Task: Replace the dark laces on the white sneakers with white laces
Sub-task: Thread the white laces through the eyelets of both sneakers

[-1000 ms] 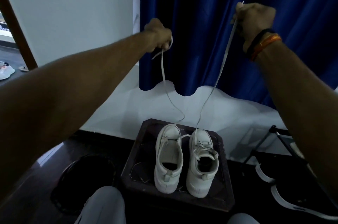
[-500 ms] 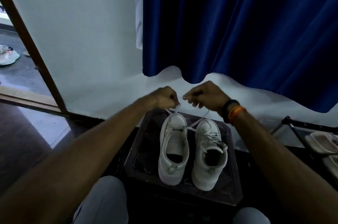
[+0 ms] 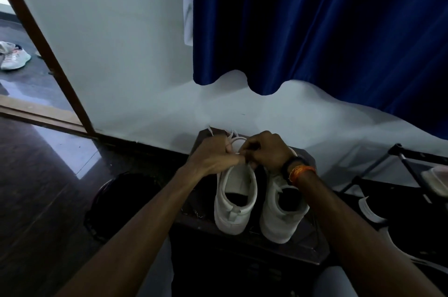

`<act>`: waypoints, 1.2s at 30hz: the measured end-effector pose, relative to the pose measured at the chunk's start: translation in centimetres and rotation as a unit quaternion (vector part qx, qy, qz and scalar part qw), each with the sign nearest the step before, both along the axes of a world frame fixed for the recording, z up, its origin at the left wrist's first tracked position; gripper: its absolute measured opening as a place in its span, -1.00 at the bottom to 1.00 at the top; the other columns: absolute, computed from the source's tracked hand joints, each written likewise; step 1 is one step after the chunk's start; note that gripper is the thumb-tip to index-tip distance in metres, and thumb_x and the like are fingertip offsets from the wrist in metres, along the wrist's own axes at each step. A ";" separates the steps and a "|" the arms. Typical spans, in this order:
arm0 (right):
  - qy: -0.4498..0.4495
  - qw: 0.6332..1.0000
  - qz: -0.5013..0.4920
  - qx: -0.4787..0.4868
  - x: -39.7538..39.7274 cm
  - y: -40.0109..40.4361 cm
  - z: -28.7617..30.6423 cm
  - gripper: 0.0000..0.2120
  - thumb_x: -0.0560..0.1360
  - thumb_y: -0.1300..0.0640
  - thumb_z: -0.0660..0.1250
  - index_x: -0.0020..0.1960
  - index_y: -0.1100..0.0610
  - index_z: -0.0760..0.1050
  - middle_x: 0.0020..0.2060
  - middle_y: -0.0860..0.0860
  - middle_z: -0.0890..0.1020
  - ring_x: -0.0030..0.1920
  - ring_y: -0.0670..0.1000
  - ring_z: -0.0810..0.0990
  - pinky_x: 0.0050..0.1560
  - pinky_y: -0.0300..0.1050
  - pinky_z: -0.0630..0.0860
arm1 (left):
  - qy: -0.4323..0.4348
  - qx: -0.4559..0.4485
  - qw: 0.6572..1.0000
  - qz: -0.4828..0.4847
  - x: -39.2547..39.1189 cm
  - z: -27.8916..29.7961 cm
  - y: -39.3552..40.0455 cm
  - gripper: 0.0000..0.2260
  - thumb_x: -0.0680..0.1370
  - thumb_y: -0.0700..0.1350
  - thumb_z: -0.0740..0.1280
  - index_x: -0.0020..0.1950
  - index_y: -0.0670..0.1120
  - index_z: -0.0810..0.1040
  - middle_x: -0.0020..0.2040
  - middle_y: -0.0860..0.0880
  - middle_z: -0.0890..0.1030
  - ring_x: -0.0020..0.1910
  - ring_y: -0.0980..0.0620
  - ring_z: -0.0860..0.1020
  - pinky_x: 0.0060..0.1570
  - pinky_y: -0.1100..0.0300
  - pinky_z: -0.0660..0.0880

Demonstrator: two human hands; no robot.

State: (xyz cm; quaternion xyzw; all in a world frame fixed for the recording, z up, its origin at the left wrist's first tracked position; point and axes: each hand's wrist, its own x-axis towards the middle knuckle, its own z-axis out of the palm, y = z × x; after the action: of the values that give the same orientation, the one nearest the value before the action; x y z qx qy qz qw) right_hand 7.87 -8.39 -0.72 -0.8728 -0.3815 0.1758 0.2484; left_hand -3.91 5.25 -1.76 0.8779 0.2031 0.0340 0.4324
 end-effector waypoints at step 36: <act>-0.061 0.978 -0.179 0.087 -4.2 2.6 -3.3 -0.85 0.41 0.18 0.34 -0.20 0.10 0.71 -0.20 0.03 0.73 -0.08 0.09 0.66 -0.01 -0.10 0.53 | -0.079 -0.335 0.919 0.190 -1.9 -3.8 0.8 -0.85 0.42 -0.44 0.35 -0.22 -0.24 0.66 -0.38 -0.08 0.61 -0.38 0.10 0.57 -0.35 0.32 0.45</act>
State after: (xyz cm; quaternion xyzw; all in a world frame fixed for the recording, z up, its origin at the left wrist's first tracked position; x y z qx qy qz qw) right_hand 3.63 -5.80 -4.04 -0.9112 -0.2471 0.0415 0.3270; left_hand -5.80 6.02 -5.51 0.6209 0.3304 0.1147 0.7016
